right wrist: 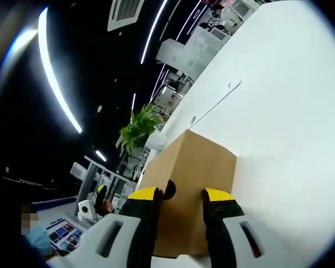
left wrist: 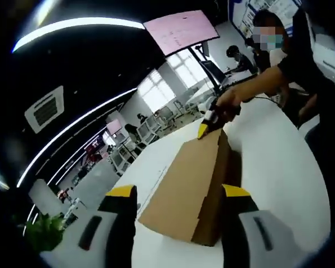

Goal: Operate the shoe box by opening the lid, removing the specified soft item, and placing it in the target area until the item is outside and the box remains undamaged.

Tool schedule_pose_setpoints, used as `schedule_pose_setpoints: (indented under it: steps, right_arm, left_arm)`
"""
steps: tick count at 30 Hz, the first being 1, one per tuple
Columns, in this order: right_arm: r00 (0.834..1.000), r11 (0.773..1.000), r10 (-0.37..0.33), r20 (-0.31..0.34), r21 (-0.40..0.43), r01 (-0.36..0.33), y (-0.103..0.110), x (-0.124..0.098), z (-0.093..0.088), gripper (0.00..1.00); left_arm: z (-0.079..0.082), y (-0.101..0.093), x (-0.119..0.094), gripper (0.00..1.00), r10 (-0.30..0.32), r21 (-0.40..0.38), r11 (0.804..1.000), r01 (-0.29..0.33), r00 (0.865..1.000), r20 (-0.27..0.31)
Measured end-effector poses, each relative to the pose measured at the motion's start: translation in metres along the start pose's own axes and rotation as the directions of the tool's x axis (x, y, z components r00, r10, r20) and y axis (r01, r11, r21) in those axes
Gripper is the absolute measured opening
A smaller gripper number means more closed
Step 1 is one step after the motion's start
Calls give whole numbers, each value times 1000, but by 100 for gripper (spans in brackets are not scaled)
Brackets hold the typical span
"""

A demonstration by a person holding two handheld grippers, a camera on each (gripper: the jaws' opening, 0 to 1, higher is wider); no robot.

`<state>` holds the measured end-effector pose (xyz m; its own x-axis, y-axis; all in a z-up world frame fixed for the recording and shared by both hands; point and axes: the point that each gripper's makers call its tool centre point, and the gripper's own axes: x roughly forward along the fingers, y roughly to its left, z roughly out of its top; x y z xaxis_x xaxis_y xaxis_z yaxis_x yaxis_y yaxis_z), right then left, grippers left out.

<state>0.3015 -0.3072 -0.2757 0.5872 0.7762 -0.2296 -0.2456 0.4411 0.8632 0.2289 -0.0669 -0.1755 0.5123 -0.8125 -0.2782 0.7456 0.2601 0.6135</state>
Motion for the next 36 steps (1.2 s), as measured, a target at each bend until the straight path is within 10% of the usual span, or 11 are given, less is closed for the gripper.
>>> schedule_pose_setpoints:
  steps: [15,36]
  right_arm:
    - [1000,1000,-2,0,4,2,2,1,-4,31]
    - [1000,1000,13,-1,8,-13,5,2,-7,31]
  left_arm:
    - [-13,-52,32,61,-87,206,972,112,988,-124]
    - [-35,-59,61,58,36,439,896,66,975,-220]
